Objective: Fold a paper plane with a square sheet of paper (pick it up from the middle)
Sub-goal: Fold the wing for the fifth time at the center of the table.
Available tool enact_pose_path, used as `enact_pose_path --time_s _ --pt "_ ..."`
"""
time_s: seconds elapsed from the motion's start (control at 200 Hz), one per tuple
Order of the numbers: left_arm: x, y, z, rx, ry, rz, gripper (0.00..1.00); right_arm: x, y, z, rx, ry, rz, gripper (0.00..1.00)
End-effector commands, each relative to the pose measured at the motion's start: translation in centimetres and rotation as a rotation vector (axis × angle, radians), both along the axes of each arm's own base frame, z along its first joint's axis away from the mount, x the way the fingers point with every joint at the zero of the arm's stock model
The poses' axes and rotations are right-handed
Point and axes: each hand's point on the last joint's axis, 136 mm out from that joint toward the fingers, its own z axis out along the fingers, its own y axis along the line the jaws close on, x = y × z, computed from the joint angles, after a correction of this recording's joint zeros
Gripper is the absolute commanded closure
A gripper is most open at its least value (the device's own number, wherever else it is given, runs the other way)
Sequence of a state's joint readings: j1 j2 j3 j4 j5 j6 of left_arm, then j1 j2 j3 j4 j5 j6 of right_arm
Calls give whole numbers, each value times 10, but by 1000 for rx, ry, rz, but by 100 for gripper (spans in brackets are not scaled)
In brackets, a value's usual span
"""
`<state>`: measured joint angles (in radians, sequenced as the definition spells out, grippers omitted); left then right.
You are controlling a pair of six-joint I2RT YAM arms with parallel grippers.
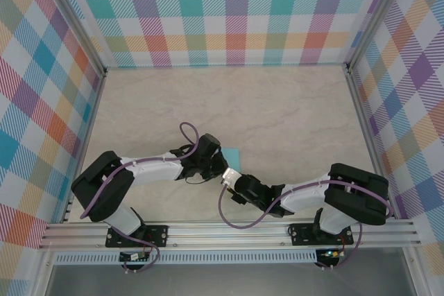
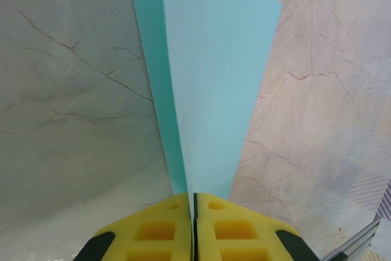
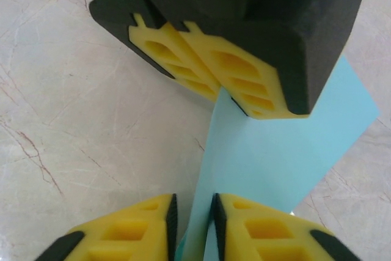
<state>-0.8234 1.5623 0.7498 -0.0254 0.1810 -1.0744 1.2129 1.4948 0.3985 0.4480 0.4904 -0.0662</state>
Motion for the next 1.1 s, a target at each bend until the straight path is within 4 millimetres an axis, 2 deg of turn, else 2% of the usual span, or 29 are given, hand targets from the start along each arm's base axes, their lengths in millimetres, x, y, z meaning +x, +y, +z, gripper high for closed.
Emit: enact_pose_path --time_s 0.0,0.13,0.28,0.545,0.72,0.99,1.095 --pt "-5 -2 -2 15 24 -8 91 3 2 12 76 -1 -38 71" --pt "-5 0 -3 18 26 -1 91 0 6 25 133 0 -26 66" --pt "-4 -2 -2 13 28 -2 91 -2 10 29 152 4 -6 66" --pt "-4 -2 0 7 26 -2 91 1 4 10 94 15 -39 67" --pt "-4 -4 2 2 24 -5 91 4 2 13 97 -5 -58 72" --pt "-3 -6 3 -7 24 -8 90 4 -4 6 67 7 -69 68" --pt "-5 -5 2 -5 26 -6 90 4 -3 6 68 6 -69 73"
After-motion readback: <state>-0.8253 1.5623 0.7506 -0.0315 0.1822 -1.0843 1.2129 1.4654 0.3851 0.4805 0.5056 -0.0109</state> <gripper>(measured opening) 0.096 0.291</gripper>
